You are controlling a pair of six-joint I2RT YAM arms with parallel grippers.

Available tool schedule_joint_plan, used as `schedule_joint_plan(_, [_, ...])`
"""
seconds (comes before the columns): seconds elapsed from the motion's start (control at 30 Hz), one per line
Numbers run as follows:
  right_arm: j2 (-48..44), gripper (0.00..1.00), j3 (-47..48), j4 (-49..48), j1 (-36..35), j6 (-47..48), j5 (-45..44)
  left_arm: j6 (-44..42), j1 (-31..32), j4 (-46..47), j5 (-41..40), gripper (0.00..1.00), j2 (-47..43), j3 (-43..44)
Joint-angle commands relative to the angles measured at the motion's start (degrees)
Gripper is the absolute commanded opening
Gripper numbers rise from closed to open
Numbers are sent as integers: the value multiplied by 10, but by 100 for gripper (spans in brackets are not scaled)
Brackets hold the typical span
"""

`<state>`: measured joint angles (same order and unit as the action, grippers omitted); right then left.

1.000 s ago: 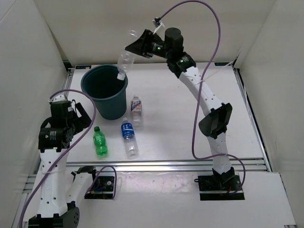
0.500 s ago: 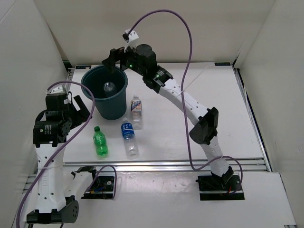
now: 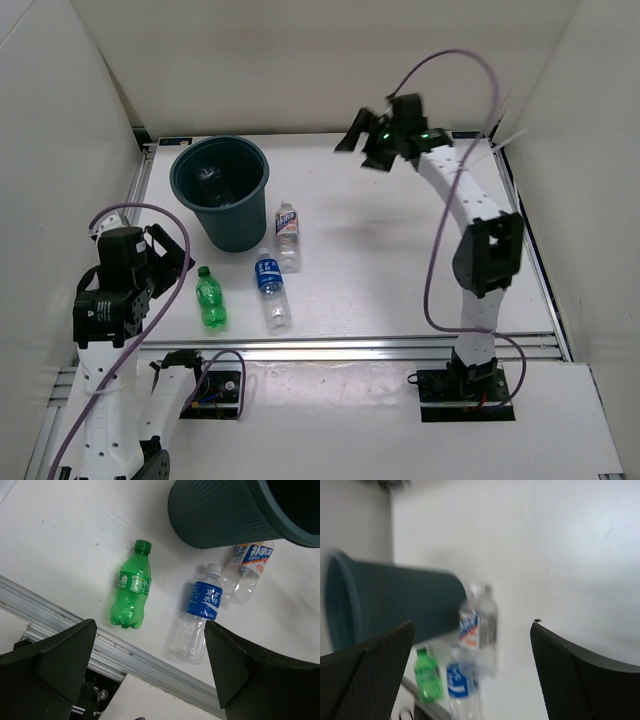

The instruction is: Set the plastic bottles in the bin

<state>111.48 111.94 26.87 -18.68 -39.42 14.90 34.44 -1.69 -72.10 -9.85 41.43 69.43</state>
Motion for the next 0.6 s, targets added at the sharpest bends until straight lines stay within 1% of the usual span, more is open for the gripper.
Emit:
schedule_joint_plan(0.0, [81,100,-10,108,-76,42,87,29,2,-1,-1,100,-6,-16])
schedule_joint_plan(0.17, [123,100,-10,103,-117,62,66,29,2,5,12,100,-11,-36])
schedule_joint_plan(0.27, [162,100,3,103,-124,57,60,29,2,-8,27,100,-5,-47])
schedule_joint_plan(0.37, [184,100,21,95,-124,57,83,29,2,-9,44,100,-5,-54])
schedule_joint_plan(0.47, [218,100,48,95,-136,62,83,34,2,-21,44,100,-5,-67])
schedule_joint_plan(0.57, [240,100,55,82,-141,62,107,34,2,-21,39,100,-5,-67])
